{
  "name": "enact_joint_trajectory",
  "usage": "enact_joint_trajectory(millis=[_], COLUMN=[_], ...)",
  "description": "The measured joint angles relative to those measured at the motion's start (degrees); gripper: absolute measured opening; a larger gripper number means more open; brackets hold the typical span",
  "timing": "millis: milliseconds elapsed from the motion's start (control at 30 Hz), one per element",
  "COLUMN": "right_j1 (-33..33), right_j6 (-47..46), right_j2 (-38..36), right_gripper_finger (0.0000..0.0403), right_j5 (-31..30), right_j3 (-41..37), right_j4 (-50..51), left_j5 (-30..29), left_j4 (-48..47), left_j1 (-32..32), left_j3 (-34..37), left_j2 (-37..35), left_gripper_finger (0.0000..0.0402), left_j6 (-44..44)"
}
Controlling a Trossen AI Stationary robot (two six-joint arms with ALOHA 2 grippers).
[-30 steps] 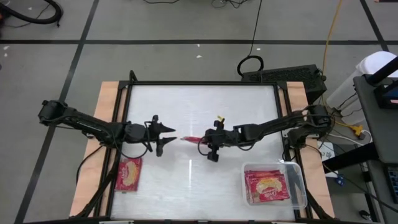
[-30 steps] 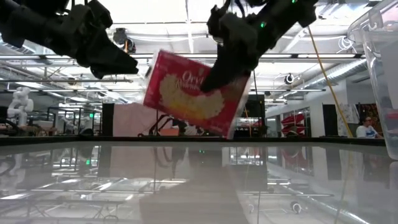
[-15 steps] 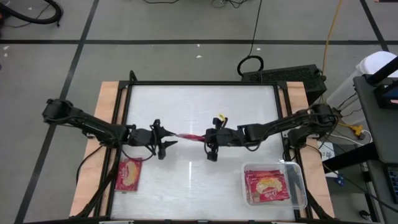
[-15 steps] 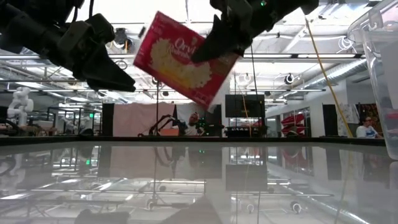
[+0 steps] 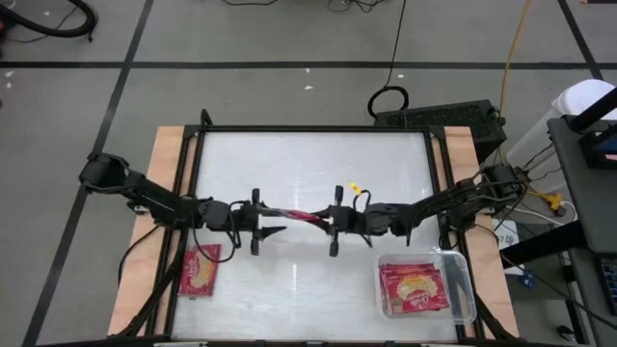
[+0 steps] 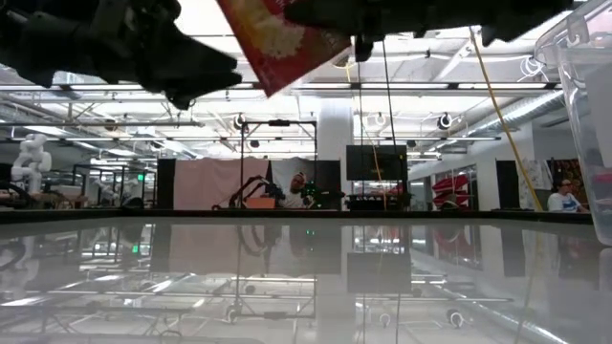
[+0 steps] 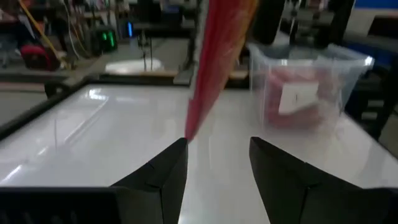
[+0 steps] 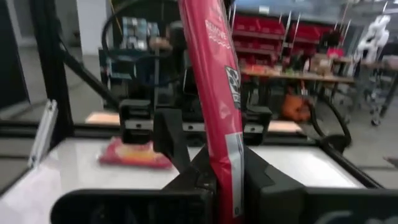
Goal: Sort popcorn bags into baskets
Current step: Put the red popcorn pack into the transparent bin
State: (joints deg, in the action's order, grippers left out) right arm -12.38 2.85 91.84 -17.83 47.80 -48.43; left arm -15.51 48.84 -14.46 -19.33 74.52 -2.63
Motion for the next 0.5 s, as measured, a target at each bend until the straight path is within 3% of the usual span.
enact_joint_trajectory(millis=[300,500], right_j1=[0.0,0.0], right_j6=[1.5,4.0], right_j2=[5.9,8.3], right_gripper_finger=[0.0013,0.0013], right_j5=[7.0,7.6], right_j3=[-3.1,-3.1], right_j4=[-21.7,-29.8], left_j5=[1.3,2.5], left_j4=[22.5,25.9], left_j1=[0.7,0.6], left_j3=[0.0,0.0], left_j2=[9.4,12.7], left_gripper_finger=[0.0177,0.0177], left_j6=[6.4,7.1])
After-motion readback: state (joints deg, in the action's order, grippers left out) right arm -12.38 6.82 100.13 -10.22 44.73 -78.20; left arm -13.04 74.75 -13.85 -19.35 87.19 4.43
